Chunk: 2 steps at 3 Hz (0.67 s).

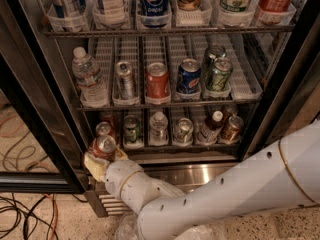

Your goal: Pick coke can from bottom shelf of fridge

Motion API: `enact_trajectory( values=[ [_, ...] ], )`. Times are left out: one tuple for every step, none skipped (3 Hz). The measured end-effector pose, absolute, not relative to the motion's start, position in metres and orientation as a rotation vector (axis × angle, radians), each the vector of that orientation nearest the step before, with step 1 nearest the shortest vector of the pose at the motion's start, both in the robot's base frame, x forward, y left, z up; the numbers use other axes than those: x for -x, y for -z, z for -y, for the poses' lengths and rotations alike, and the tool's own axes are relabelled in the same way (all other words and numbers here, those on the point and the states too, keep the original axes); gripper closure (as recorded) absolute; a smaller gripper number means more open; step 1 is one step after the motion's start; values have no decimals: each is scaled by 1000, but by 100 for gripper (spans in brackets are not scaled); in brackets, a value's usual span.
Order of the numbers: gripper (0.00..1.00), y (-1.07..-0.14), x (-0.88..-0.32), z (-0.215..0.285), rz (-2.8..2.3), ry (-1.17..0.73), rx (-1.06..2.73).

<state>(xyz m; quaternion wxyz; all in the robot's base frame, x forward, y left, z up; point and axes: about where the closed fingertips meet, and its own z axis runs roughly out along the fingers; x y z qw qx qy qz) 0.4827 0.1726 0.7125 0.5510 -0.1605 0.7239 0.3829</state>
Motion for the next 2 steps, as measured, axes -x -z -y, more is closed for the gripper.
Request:
enact_trajectory(
  values=[
    [100,-707,-458,-164,-1745,-974,459],
    [100,-707,-458,-165,-1744,-976,461]
  ],
)
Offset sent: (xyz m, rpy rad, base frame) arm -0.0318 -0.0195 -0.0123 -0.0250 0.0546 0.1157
